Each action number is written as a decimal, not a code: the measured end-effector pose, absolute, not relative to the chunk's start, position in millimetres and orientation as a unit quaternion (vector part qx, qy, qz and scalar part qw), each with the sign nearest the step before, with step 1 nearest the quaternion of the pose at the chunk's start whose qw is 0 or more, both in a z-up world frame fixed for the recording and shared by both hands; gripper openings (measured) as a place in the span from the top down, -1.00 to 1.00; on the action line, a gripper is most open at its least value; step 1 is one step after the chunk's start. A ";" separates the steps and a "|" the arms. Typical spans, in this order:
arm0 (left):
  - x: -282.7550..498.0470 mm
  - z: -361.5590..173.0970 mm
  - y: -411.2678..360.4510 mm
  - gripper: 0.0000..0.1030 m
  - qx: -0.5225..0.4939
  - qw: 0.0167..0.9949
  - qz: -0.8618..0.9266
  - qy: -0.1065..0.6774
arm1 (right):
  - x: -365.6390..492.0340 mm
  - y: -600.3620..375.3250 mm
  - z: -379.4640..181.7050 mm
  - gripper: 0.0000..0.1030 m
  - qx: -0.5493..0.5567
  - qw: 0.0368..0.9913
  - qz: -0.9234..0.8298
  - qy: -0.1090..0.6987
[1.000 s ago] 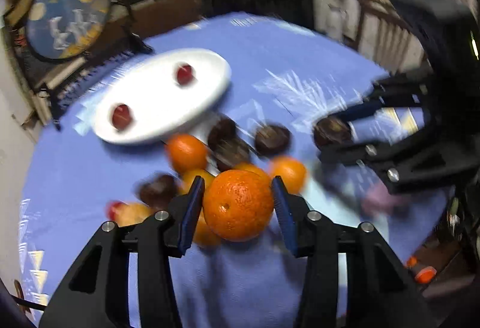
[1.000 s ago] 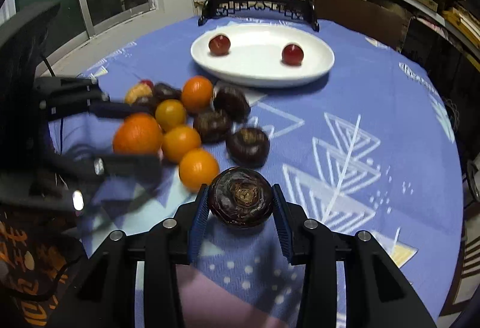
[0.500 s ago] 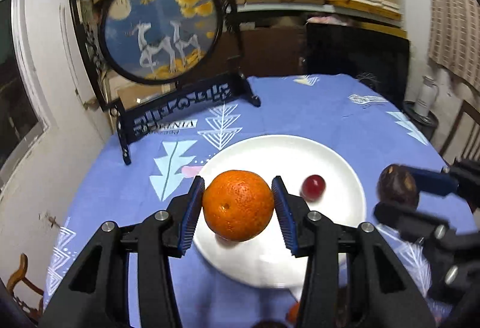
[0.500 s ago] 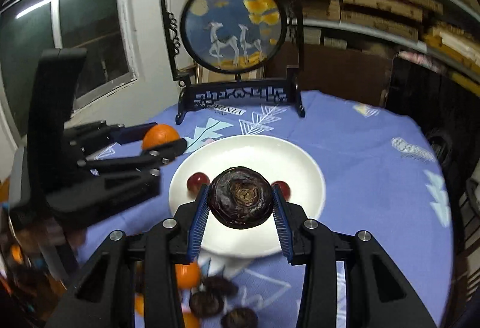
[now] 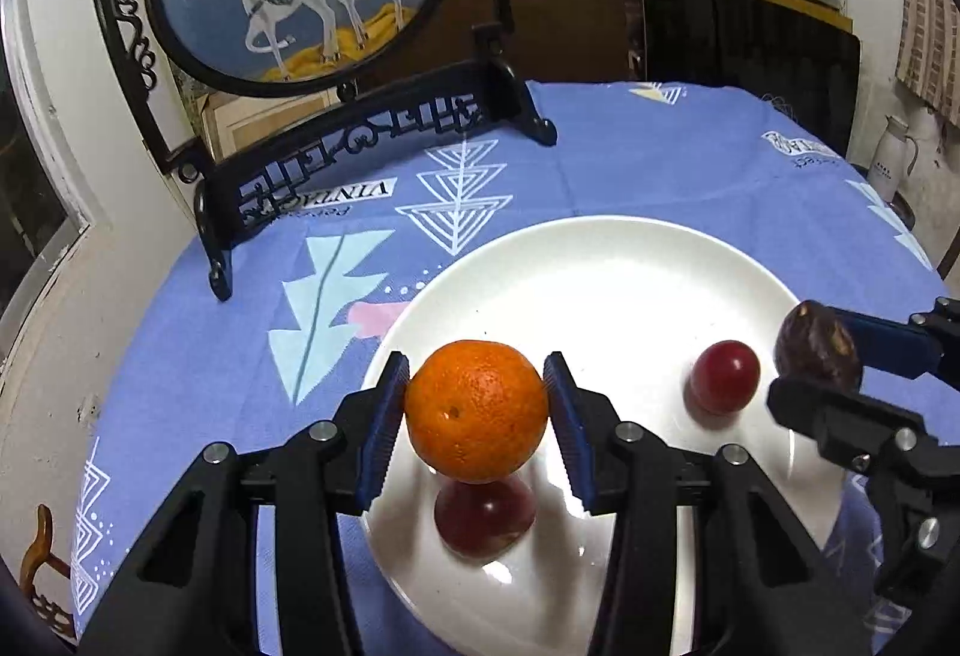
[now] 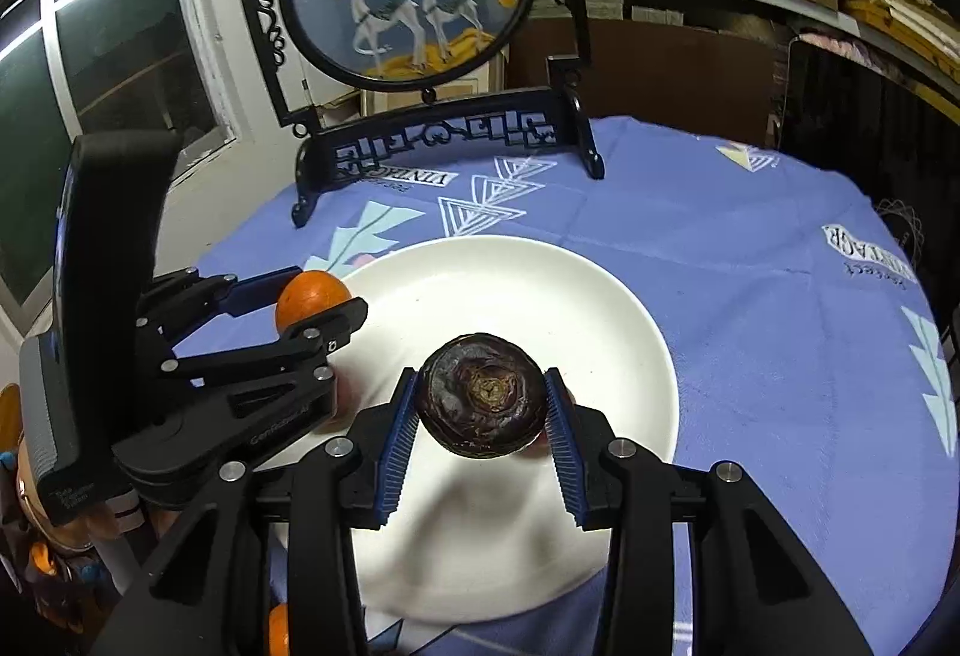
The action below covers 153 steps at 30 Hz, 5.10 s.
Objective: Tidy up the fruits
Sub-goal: 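Place the orange and the water chestnut on the white plate, opening both tools, then grasp the pale yellow fruit with the left tool while the right tool grasps an orange, then set the pale yellow fruit and the orange on the white plate, opening both tools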
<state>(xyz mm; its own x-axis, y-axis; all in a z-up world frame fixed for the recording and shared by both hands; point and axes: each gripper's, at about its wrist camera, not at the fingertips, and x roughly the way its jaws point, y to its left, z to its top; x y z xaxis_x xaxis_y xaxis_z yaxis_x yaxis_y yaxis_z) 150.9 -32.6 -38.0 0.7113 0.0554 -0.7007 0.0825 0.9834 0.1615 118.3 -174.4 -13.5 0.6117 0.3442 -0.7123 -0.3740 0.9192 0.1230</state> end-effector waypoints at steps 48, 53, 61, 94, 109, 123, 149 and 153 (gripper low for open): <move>-76.2 -84.5 25.0 -0.71 0.176 0.885 -0.154 0.403 | -88.4 -196.0 -76.4 0.33 -0.142 0.840 0.246 0.462; -53.1 -91.3 14.0 -0.44 0.164 0.882 -0.155 0.413 | -86.7 -200.7 -75.7 0.33 -0.128 0.842 0.243 0.465; -38.4 -97.2 1.7 -0.12 0.160 0.875 -0.158 0.430 | -88.5 -204.1 -76.1 0.33 -0.118 0.845 0.236 0.464; -45.0 -73.0 12.8 -0.46 0.161 0.890 -0.166 0.393 | -87.9 -211.4 -69.4 0.33 -0.083 0.850 0.245 0.458; -6.6 -95.6 14.5 0.24 0.101 0.875 -0.176 0.440 | -81.7 -217.7 -73.1 0.33 -0.071 0.851 0.240 0.461; 27.8 13.7 -23.8 0.25 0.123 0.932 -0.135 0.312 | -22.0 -189.2 35.2 0.33 -0.063 0.911 0.251 0.321; 160.6 -41.4 -32.9 0.24 0.141 0.912 -0.056 0.382 | 129.8 -154.8 -16.4 0.31 -0.050 0.883 0.235 0.404; 163.7 -43.4 -30.0 0.18 0.132 0.910 -0.051 0.391 | 131.1 -157.4 -12.9 0.02 -0.046 0.887 0.226 0.400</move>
